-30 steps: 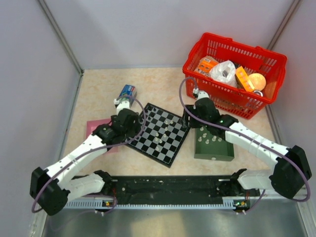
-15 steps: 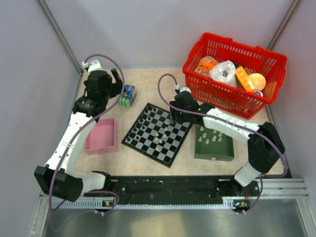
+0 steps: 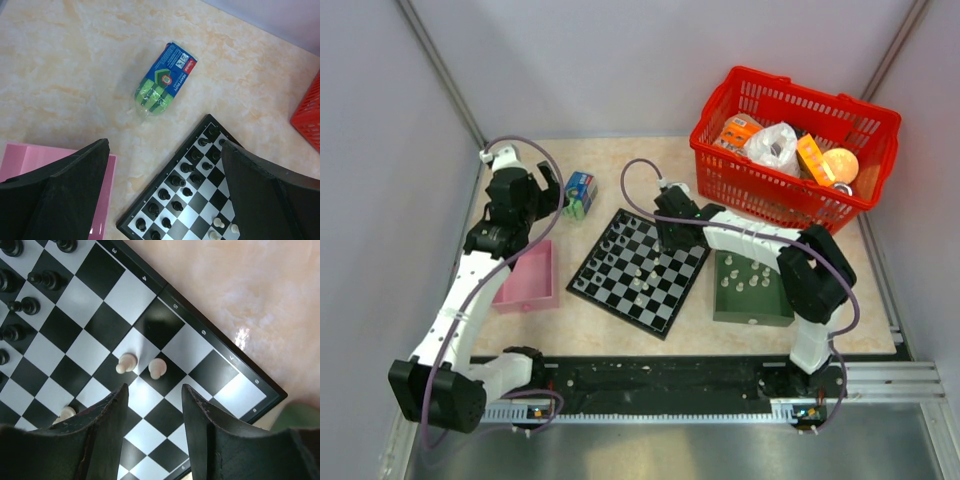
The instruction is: Set up the chess pieces on the board
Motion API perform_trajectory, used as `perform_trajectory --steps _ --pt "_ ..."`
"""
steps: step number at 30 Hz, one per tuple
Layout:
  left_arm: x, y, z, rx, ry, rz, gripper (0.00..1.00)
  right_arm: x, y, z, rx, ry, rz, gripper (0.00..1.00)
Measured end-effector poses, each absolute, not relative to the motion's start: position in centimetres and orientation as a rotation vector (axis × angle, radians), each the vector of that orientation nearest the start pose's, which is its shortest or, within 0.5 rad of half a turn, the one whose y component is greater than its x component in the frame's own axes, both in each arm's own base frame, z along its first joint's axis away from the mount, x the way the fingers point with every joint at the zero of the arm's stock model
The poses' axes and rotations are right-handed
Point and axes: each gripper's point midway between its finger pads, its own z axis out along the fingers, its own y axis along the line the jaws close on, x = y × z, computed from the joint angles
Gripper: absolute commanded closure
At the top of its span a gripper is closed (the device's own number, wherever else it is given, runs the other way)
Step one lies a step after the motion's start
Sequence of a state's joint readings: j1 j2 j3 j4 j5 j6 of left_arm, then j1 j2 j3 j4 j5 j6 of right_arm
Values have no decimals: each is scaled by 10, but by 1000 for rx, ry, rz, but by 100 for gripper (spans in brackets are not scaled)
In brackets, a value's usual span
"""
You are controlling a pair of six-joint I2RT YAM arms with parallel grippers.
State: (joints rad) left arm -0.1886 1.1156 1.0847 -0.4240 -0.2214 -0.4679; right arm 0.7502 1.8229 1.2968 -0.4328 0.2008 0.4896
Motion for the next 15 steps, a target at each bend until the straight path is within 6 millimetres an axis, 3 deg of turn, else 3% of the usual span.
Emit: perform_trajectory --steps 15 --pt "355 -42 264 -426 1945 -198 1 344 296 55 -301 2527 212 74"
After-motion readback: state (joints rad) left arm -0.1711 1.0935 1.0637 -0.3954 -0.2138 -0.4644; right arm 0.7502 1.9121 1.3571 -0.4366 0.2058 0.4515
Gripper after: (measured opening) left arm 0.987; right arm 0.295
